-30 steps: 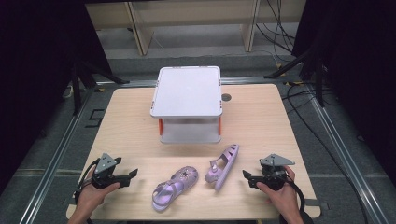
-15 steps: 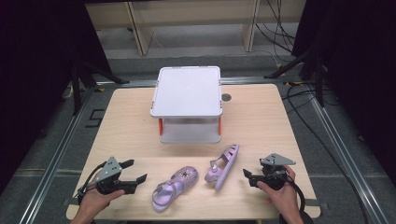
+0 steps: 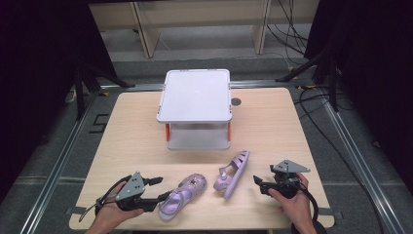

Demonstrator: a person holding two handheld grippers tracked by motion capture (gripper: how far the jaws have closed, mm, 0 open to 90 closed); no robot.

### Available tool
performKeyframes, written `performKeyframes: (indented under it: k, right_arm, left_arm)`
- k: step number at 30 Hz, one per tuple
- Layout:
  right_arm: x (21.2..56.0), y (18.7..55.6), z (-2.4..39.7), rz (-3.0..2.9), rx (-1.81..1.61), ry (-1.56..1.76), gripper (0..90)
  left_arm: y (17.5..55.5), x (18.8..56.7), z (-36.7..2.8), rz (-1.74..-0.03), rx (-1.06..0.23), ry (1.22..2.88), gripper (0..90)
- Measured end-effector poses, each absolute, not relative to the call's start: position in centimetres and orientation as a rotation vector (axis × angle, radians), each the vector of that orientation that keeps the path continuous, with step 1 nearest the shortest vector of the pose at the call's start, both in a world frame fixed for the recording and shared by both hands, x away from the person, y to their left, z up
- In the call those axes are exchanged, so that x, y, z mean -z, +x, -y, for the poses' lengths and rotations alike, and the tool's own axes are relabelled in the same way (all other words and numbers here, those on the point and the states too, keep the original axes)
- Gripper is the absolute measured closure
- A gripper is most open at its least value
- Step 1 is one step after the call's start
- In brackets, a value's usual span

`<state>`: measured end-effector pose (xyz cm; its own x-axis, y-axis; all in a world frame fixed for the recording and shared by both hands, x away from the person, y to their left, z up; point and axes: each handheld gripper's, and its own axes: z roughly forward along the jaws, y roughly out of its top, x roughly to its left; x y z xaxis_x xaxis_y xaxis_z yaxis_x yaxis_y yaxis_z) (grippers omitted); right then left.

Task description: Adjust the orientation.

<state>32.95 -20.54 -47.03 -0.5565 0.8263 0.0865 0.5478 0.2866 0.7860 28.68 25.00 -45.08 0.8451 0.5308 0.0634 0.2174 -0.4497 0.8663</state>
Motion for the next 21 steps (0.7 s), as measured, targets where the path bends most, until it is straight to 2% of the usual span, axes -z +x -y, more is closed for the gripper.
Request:
performKeyframes:
  k: [9,11,15,19,21]
  right_arm:
    - [47.1,32.9,20.2,-2.222,-1.182,1.256,23.9]
    - [47.1,32.9,20.2,-2.212,-1.189,1.241,24.2]
    - [47.1,32.9,20.4,-2.201,-1.195,1.219,24.4]
    - [47.0,32.9,20.3,-2.206,-1.197,1.246,24.7]
    - [47.0,32.9,20.2,-2.206,-1.198,1.239,24.7]
  left_arm:
    - [29.4,45.8,-22.8,-0.436,-0.420,2.170,51.0]
    - [29.6,46.1,-22.4,-0.414,-0.409,2.174,55.8]
    - [29.5,46.1,-22.2,-0.400,-0.416,2.172,72.3]
    - [29.6,46.0,-22.6,-0.448,-0.428,2.150,80.9]
    - [29.6,45.9,-22.7,-0.462,-0.443,2.136,81.2]
